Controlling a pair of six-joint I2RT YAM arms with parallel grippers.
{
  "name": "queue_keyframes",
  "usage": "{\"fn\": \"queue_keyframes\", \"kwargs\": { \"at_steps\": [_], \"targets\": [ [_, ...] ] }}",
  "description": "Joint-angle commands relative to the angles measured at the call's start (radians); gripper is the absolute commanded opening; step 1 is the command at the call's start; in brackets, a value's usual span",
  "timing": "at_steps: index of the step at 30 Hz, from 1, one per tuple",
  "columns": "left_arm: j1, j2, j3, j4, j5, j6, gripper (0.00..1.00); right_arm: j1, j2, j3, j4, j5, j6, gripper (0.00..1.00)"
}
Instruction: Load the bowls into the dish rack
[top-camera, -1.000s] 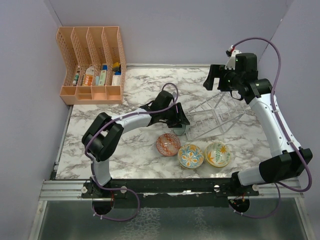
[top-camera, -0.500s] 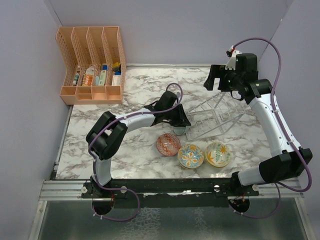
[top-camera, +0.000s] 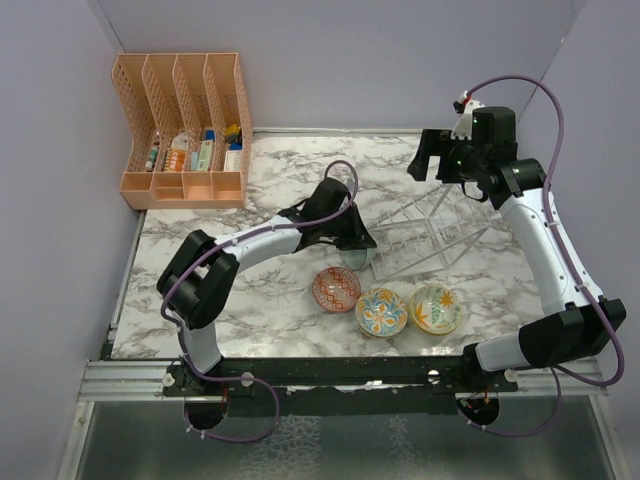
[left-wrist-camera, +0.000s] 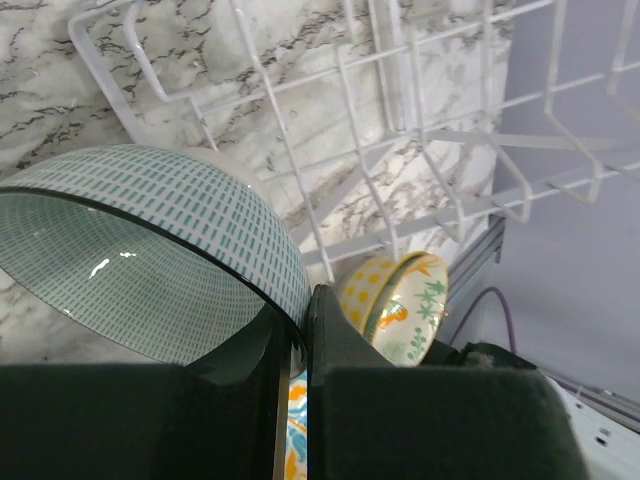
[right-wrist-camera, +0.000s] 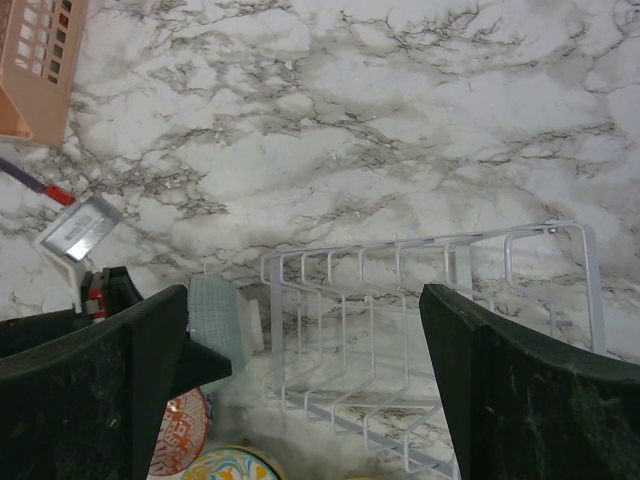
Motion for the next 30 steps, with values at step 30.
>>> {"fn": "queue_keyframes", "kwargs": {
  "at_steps": [30],
  "targets": [
    [-0.055, 0.083, -0.408, 1.645, -0.191, -0.766, 0.00, -0.005, 0.031, 0.082, 0.016, -0.001, -0.008, 0.99]
  ]
}}
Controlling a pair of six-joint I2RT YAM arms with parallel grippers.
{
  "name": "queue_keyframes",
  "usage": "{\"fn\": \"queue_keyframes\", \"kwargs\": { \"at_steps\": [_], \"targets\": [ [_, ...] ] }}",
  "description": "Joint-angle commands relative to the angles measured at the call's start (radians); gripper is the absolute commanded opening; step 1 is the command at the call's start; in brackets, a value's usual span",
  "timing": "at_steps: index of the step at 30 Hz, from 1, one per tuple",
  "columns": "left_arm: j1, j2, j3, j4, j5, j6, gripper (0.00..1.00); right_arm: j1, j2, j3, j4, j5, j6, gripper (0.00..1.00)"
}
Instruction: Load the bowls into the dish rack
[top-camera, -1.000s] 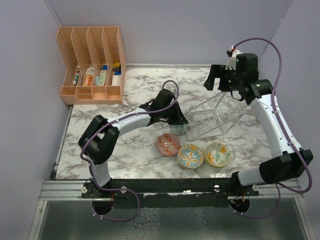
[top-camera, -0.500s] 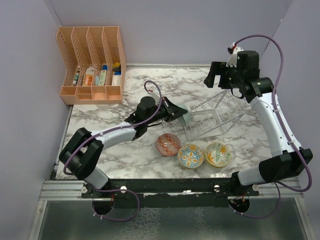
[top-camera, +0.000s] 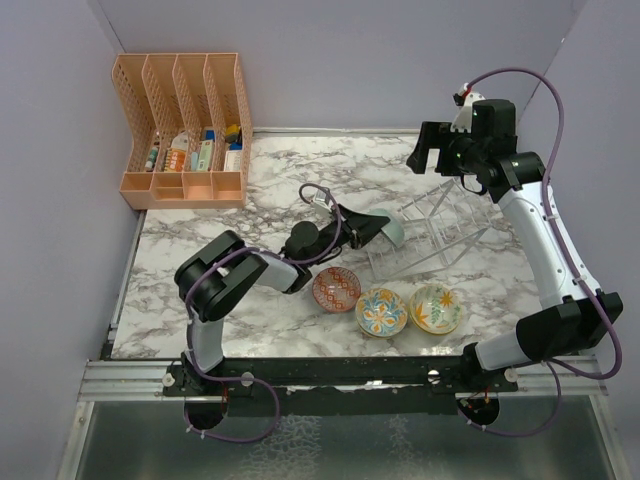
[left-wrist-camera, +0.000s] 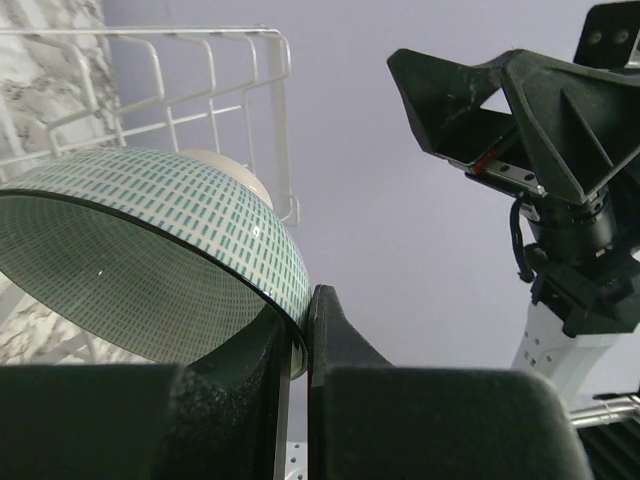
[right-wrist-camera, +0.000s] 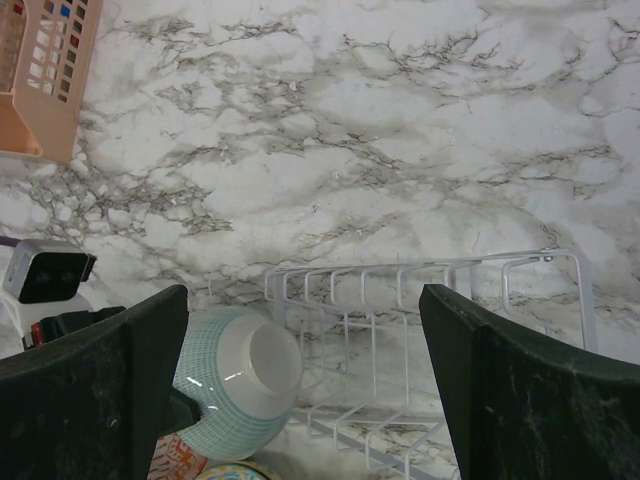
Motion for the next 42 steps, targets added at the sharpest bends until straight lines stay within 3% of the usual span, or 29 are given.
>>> {"fn": "queue_keyframes", "kwargs": {
  "at_steps": [1, 13, 25, 34, 42],
  "targets": [
    [-0.014, 0.059, 0.053, 0.312, 0.002, -0.065, 0.00, -0.004, -0.008, 0.023, 0.013, 0.003, -0.012, 0.99],
    [0.007, 0.217, 0.087, 0.487, 0.165, -0.106, 0.00, -0.005, 0.007, 0.035, 0.012, 0.011, -0.020, 0.99],
    [0.044, 0.247, 0.164, 0.507, 0.290, -0.102, 0.00, -0.007, 0.020, 0.047, 0.011, 0.016, -0.022, 0.99],
    [0.085, 0.359, 0.256, 0.507, 0.339, -0.140, 0.00, -0.014, 0.038, 0.055, 0.016, 0.014, -0.024, 0.99],
    [0.111, 0.375, 0.239, 0.503, 0.370, -0.161, 0.00, -0.020, 0.041, 0.053, 0.020, 0.016, -0.026, 0.99]
  ]
}}
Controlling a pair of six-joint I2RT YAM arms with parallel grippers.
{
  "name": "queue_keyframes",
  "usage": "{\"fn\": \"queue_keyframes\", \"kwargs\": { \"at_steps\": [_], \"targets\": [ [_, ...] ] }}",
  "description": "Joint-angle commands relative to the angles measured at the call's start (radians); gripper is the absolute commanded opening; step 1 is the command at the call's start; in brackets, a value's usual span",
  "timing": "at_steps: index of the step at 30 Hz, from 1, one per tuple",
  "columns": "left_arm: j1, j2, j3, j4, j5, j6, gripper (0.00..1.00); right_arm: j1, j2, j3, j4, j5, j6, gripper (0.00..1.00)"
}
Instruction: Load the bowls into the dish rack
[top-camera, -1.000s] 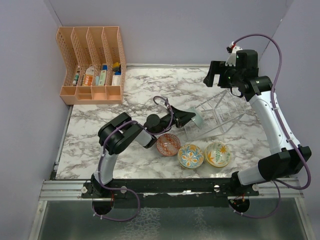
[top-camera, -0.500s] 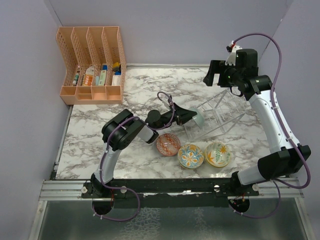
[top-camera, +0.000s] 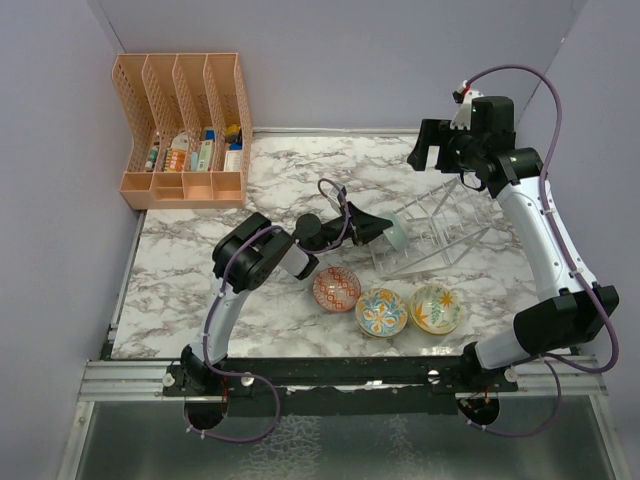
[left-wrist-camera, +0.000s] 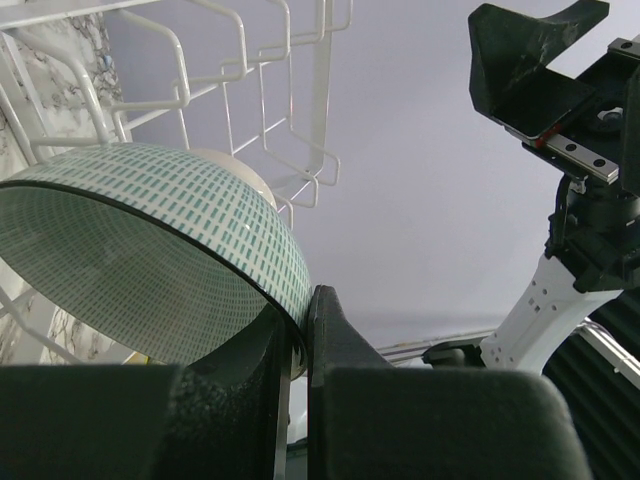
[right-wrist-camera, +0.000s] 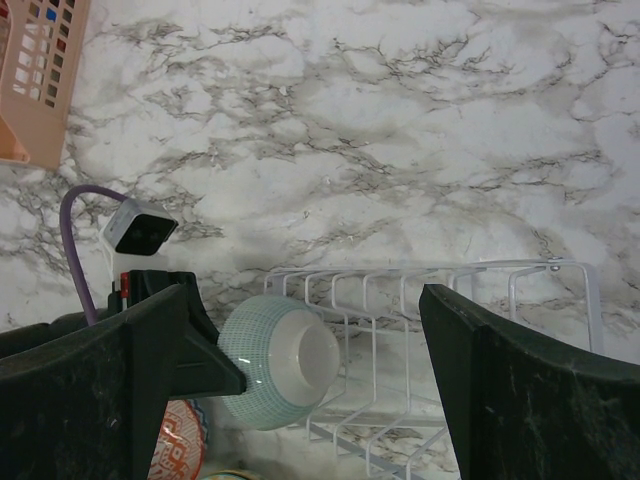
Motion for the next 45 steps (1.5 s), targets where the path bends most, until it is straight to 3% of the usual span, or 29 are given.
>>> {"fn": "queue_keyframes", "kwargs": {
  "at_steps": [1, 9, 27, 33, 45],
  "targets": [
    [0.010, 0.003, -0.005, 0.248, 0.028, -0.014, 0.00, -0.009, 0.008, 0.025, 0.021, 0.014, -0.015, 0.99],
    [0.042, 0.068, 0.022, 0.216, 0.072, -0.016, 0.00, -0.013, 0.038, 0.044, 0.028, 0.002, -0.011, 0.99],
    [0.144, 0.169, 0.251, 0.118, 0.244, 0.039, 0.00, -0.017, 0.091, 0.096, 0.034, -0.010, -0.015, 0.99],
    [0.145, 0.172, 0.236, 0.118, 0.309, 0.039, 0.00, -0.017, 0.091, 0.101, 0.033, -0.018, -0.014, 0.99],
    [0.149, 0.136, 0.161, 0.049, 0.378, 0.118, 0.32, -0.017, 0.085, 0.097, 0.036, -0.034, -0.014, 0.99]
  ]
}}
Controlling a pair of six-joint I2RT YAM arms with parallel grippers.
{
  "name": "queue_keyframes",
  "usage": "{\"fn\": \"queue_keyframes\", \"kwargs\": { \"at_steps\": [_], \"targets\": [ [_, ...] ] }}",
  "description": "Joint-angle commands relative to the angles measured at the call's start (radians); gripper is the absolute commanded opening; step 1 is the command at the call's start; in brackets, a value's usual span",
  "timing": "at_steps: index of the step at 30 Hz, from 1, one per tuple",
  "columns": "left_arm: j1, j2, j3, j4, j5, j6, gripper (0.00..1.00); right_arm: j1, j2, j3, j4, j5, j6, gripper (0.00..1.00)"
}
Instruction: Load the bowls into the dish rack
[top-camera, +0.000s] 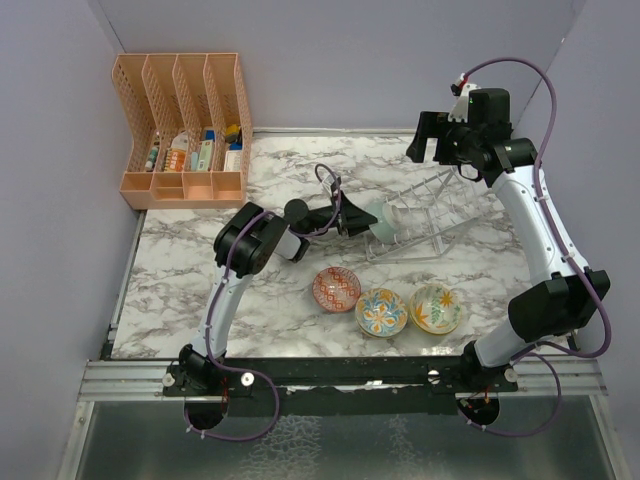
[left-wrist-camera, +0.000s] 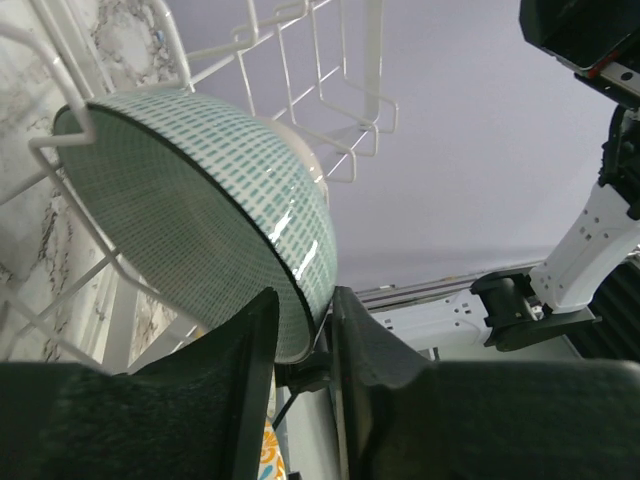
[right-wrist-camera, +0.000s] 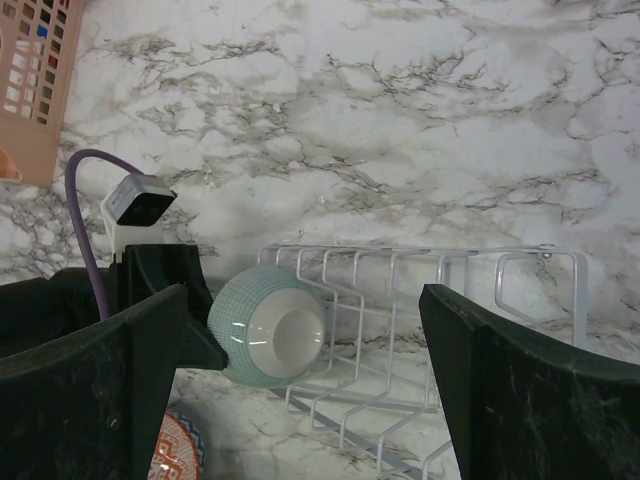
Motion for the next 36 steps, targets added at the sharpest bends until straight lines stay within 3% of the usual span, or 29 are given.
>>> {"fn": "queue_keyframes", "kwargs": {
  "at_steps": [1, 3, 9, 15, 22, 30, 34, 36],
  "targets": [
    [0.005, -0.023, -0.029, 0.027, 0.062, 0.069, 0.36, -0.004, 0.002, 0.026, 0.028, -0.031, -0.011, 0.98],
    [0.005, -0.031, -0.037, 0.010, 0.064, 0.084, 0.53, -0.003, 0.000, 0.021, 0.029, -0.033, -0.012, 0.98],
    [0.005, -0.054, -0.031, -0.030, 0.065, 0.107, 0.72, -0.004, -0.009, 0.010, 0.031, -0.035, -0.013, 0.98],
    [0.013, -0.088, -0.026, -0.054, 0.070, 0.128, 0.99, -0.003, -0.016, 0.009, 0.031, -0.034, -0.016, 0.98],
    [0.039, -0.140, -0.062, -0.108, 0.083, 0.181, 0.99, -0.004, -0.030, 0.005, 0.030, -0.027, -0.019, 0.98],
    [0.079, -0.297, -0.225, -0.237, 0.099, 0.298, 0.99, -0.005, -0.053, 0.005, 0.027, -0.030, -0.015, 0.99],
    [0.090, -0.458, -0.280, -0.486, 0.093, 0.476, 0.99, -0.004, -0.069, 0.021, 0.022, -0.039, -0.010, 0.99],
    [0.091, -0.559, -0.270, -0.725, 0.068, 0.625, 0.99, -0.004, -0.072, 0.034, 0.016, -0.044, -0.008, 0.99]
  ]
}}
